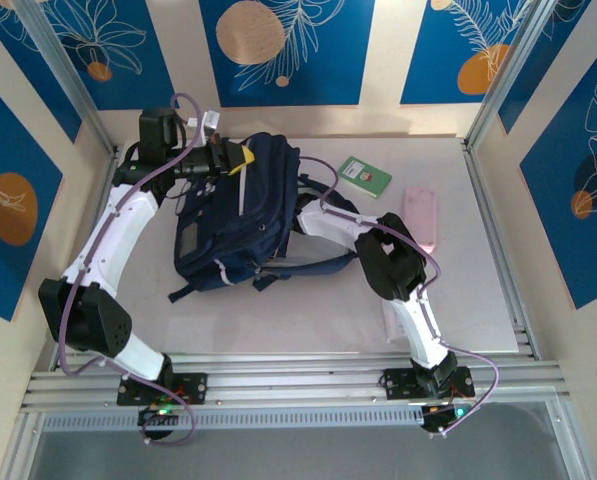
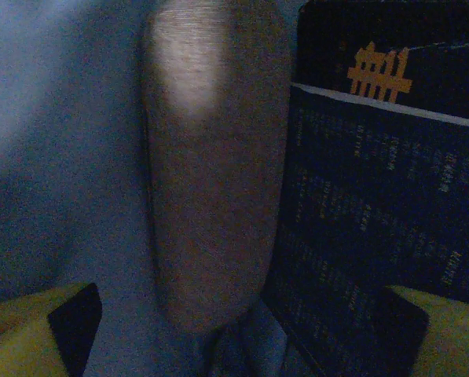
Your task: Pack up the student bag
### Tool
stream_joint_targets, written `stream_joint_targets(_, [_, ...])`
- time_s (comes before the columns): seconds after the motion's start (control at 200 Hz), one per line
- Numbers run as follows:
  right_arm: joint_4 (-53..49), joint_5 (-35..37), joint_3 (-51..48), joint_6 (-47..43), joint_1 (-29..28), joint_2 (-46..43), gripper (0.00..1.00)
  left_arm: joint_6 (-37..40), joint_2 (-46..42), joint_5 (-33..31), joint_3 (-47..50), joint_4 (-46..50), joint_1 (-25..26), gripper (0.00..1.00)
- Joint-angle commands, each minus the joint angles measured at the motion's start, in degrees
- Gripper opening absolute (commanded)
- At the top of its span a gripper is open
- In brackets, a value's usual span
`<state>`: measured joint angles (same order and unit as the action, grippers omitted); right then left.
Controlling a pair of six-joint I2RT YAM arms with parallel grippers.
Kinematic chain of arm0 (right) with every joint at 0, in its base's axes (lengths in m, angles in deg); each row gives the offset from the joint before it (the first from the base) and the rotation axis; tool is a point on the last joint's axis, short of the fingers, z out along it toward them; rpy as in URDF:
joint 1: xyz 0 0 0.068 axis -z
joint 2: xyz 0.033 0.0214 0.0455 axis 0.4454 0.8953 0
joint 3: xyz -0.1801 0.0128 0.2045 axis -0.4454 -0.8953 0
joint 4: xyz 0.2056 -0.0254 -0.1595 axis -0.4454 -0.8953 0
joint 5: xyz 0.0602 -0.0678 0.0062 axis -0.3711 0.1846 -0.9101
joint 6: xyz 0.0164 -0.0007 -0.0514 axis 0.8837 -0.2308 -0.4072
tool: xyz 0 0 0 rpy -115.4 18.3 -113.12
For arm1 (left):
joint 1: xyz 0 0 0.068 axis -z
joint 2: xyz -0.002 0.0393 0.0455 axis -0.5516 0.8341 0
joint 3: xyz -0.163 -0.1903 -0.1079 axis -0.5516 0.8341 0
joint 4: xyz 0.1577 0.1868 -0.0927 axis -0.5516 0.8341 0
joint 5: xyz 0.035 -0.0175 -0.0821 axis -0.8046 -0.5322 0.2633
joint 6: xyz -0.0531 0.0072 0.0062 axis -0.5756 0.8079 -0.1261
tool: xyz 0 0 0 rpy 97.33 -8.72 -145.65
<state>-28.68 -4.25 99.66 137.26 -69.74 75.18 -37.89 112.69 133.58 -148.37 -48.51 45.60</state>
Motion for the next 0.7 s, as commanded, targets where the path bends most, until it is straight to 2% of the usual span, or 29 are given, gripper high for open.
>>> stream_joint_targets(0.0, [-0.9, 0.5, -2.4, -3.9, -1.0, -3.5, 0.93, 1.2, -2.2, 5.9, -4.9, -11.2, 0.2, 0.00])
stream_joint_targets(0.145, [-0.2, 1.5, -6.7, -6.6, -0.6, -8.5, 0.96, 1.5, -2.9, 4.5, -2.9, -10.9, -1.1, 0.00])
stream_joint_targets(0.4, [6.2, -2.0, -18.1, -7.9, 1.8, -18.8, 0.99, -1.8, -7.1, 2.7, 5.8, -17.6, -5.1, 0.00])
stream_joint_targets(0.695, [-2.0, -1.3, -23.7, -12.1, 5.3, -27.7, 0.94, -2.3, -8.5, 2.1, 8.2, -18.5, -5.8, 0.00])
